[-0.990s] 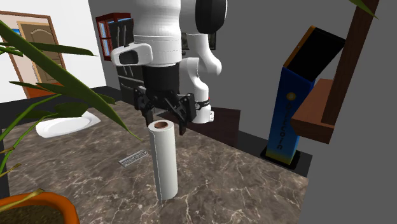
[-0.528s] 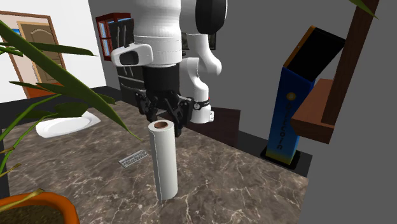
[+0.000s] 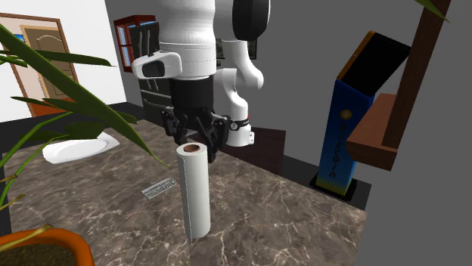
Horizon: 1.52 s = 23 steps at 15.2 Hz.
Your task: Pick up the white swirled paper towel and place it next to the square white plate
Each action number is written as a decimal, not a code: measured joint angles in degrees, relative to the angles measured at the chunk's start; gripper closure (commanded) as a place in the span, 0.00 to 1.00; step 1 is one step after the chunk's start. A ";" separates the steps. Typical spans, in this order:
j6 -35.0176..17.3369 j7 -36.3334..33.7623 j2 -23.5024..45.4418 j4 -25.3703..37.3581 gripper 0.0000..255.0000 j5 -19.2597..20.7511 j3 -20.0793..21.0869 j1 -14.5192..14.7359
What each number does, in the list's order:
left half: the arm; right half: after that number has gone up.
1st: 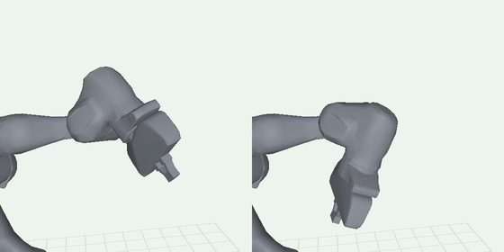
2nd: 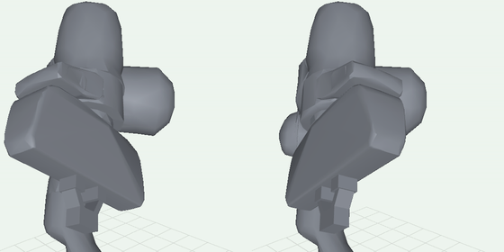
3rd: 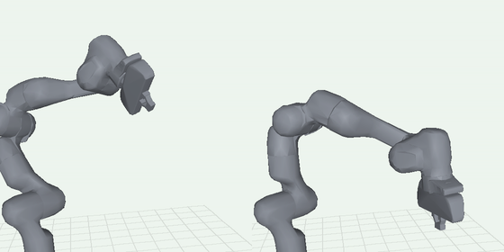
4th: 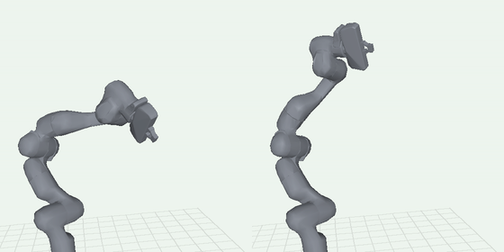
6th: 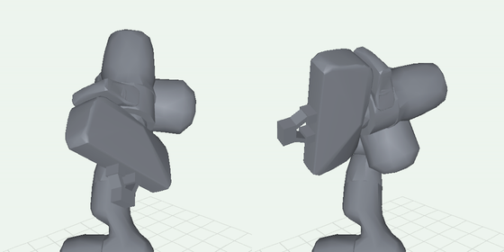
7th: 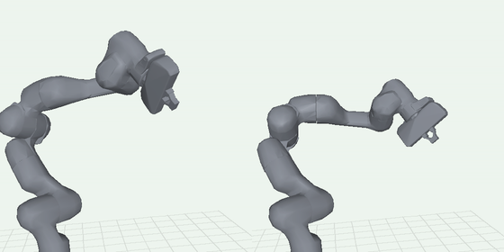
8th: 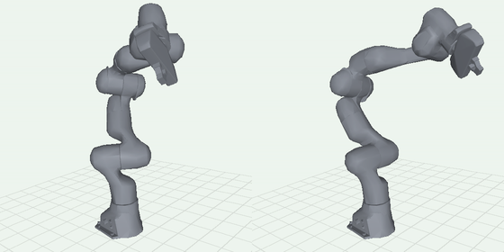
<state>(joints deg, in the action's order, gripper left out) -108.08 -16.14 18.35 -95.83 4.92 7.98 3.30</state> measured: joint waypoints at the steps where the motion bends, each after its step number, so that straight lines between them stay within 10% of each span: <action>1: 0.34 0.04 -0.14 0.19 1.00 -0.02 0.00 -0.01; 19: 12.93 0.67 -1.62 11.35 1.00 -0.42 0.20 0.21; 23: 11.60 3.92 -6.08 5.75 1.00 -0.91 -0.93 -2.08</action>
<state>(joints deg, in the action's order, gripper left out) -96.48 -12.22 12.27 -90.07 4.02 7.05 1.22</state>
